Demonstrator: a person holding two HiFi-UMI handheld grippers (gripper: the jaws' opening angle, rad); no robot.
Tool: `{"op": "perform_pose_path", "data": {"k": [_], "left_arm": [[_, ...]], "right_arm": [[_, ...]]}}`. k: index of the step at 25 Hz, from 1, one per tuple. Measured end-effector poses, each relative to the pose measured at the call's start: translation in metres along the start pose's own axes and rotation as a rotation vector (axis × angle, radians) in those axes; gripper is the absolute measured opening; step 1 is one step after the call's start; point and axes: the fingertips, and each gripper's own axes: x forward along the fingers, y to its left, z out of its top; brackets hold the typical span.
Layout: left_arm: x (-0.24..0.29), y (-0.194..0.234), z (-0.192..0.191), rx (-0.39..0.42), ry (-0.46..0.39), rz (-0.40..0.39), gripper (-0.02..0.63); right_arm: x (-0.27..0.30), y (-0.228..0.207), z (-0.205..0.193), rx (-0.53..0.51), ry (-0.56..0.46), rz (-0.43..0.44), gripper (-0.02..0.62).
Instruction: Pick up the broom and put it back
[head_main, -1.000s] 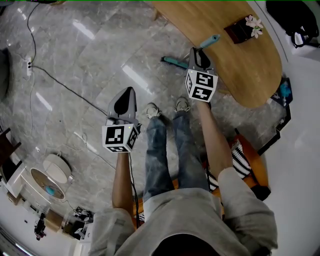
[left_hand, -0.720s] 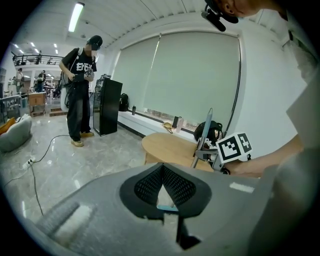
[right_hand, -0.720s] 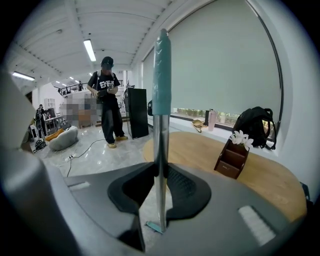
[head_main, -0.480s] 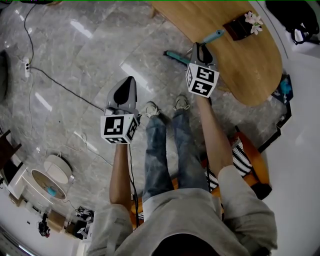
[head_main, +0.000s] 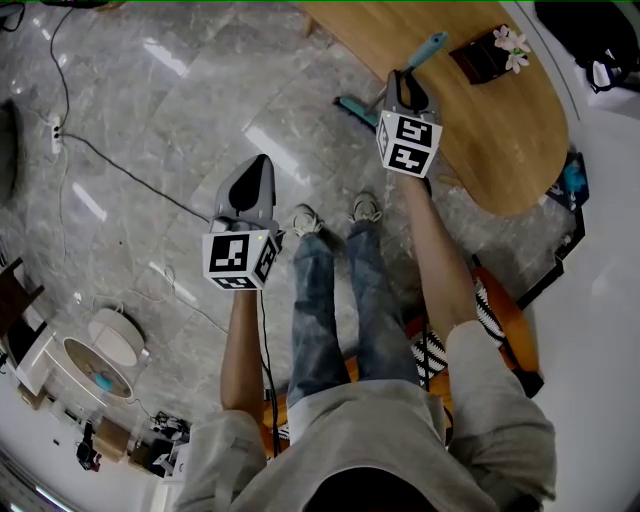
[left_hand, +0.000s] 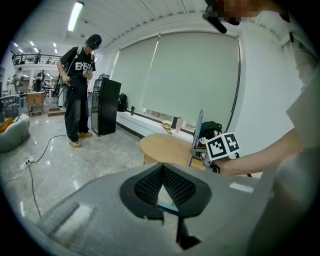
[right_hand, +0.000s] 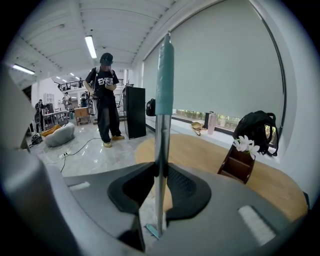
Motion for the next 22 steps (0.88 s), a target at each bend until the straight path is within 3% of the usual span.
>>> {"op": "perform_pose_path", "data": {"k": [22], "left_arm": [[0.002, -0.009, -0.011, -0.001, 0.01, 0.001, 0.002]], "right_arm": [[0.031, 0.009, 0.009, -0.098, -0.008, 0.159, 0.078]]}}
